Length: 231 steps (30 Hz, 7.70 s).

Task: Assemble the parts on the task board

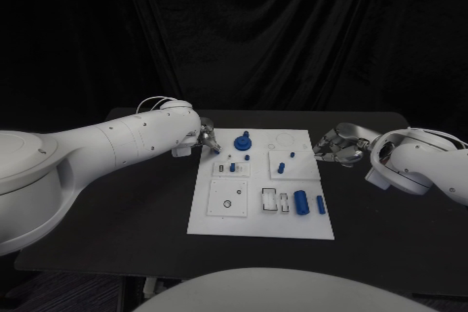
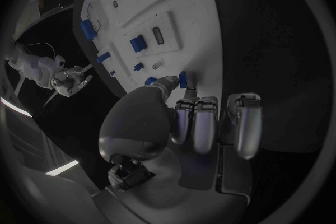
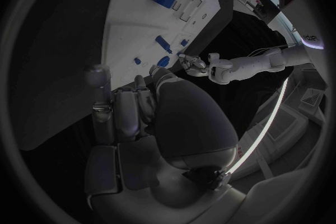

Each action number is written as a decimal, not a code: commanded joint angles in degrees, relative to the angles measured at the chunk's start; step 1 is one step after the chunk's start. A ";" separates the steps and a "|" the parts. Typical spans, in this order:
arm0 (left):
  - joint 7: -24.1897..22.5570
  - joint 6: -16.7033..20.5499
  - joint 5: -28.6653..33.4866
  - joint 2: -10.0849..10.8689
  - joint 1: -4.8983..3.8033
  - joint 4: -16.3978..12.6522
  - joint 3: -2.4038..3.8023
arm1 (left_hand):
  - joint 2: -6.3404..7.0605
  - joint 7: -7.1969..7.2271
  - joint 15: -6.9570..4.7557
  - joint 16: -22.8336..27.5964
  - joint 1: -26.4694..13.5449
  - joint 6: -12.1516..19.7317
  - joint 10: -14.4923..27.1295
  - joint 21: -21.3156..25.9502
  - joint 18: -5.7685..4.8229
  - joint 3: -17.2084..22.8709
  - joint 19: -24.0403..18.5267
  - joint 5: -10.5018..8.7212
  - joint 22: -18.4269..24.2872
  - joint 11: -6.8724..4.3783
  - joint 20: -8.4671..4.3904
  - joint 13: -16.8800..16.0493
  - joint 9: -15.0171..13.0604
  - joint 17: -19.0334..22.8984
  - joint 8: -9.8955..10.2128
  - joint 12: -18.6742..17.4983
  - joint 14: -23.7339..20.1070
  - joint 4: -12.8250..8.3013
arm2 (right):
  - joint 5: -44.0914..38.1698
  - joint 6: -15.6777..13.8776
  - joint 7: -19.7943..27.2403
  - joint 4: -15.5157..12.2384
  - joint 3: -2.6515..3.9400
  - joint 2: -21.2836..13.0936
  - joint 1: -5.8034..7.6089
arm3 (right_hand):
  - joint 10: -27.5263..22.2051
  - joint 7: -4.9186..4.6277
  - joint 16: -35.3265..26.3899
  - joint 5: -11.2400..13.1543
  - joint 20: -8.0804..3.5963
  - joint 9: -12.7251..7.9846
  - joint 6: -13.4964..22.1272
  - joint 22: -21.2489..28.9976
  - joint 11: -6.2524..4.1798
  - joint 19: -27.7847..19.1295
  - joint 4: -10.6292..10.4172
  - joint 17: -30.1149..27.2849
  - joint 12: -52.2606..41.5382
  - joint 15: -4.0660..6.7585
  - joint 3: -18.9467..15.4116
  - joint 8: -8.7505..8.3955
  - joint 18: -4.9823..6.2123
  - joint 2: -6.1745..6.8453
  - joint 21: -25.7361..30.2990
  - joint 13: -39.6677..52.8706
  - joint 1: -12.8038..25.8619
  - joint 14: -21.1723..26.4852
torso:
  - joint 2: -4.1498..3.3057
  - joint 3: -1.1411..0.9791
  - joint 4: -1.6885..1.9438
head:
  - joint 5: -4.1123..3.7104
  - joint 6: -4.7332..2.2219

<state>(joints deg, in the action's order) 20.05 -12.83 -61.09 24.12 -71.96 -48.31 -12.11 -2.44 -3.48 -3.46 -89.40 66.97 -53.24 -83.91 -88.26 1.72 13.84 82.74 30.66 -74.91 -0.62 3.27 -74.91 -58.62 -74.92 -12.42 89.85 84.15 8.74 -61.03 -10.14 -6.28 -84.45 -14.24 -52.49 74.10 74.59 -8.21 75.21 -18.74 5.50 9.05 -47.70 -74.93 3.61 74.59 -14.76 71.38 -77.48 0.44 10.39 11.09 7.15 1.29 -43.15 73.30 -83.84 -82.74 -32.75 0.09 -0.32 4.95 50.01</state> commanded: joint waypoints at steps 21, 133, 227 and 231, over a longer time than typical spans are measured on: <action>1.14 5.76 0.06 7.40 -1.13 -12.78 0.05 | 4.35 1.40 -1.20 0.15 -5.35 -4.73 -6.09 -0.48 -0.16 11.57 2.32 2.61 -11.35 -1.32 -1.27 -15.09 -2.80 -13.34 -1.92 0.15 5.16 -3.51 | -0.07 0.94 -1.33 -0.05 0.04 -0.80 -0.12 | -0.58 -0.29 -0.40 -1.47 0.13 -0.20 0.22 -3.97 0.00 -0.54 0.07 -0.25 0.46 0.01 0.82 0.23 0.98 0.13 0.67 -0.26 -0.79 0.37 | 0.01 0.02 0.05 | -0.01 -0.01; 2.55 8.97 0.06 13.20 3.48 -23.64 0.02 | 1.24 0.20 -0.13 1.94 -8.15 -6.26 -4.20 1.62 0.90 0.60 -0.84 -7.35 -9.26 -0.11 -0.26 -13.40 5.01 -9.71 5.47 -2.00 3.65 5.29 | -0.07 3.23 -2.74 0.38 0.04 -1.03 -0.75 | -3.67 -0.37 -2.71 -2.91 0.17 -0.59 0.23 -3.16 0.06 -1.83 0.18 -2.91 3.25 -0.04 2.46 0.38 1.55 0.14 4.67 -3.66 -0.91 1.70 | 0.05 -0.11 0.16 | 1.30 -0.01; -12.66 34.01 -2.25 18.46 3.38 -29.20 0.06 | -0.94 1.77 -1.33 -0.60 -14.93 -8.32 -6.09 0.95 0.03 -14.18 2.52 -20.90 -11.99 -1.46 -1.34 -15.09 -4.17 -15.08 -0.83 0.15 5.85 7.65 | -0.07 4.05 -3.12 0.40 0.04 -1.47 -0.76 | -4.35 -0.39 -3.70 -3.34 0.19 -0.76 0.12 -2.63 0.08 -2.53 0.56 -3.88 4.10 -0.05 3.48 0.56 1.83 0.21 6.90 -4.64 -1.11 2.19 | 0.00 -0.08 0.15 | 1.08 -0.01; -18.11 39.78 -4.60 20.11 2.05 -30.89 0.09 | -0.28 1.99 -1.61 -0.60 -7.62 -6.35 -6.09 -0.17 -0.64 -15.88 4.35 -16.44 -13.30 -1.71 -1.79 -15.09 -6.50 -15.08 -2.39 0.15 5.85 7.41 | -0.07 3.33 -2.51 0.37 0.04 -1.68 -0.76 | -4.23 -0.38 -3.63 -3.65 0.19 -0.77 0.00 -2.67 0.08 -2.44 0.54 -3.79 4.04 -0.05 3.52 0.64 1.79 0.40 6.76 -4.59 -0.96 2.12 | 0.00 -0.08 0.15 | 1.25 -0.01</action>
<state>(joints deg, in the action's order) 10.34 17.01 -62.73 44.20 -69.43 -78.76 -12.17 -2.80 -1.44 -4.84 -89.85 58.19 -60.10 -84.05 -88.22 1.70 -1.80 84.09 13.53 -74.91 -2.13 1.96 -74.91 -64.91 -74.92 -14.64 89.81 84.04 16.14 -61.02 -5.40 -9.38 -83.95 -14.25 -54.07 73.48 70.52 -8.41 71.61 -22.11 5.73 8.35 -47.50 -74.91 3.59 72.38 -14.14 67.53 -73.65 0.35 13.54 11.50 8.03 1.42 -36.27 68.64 -84.52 -80.80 -32.74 0.01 -0.18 6.09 50.01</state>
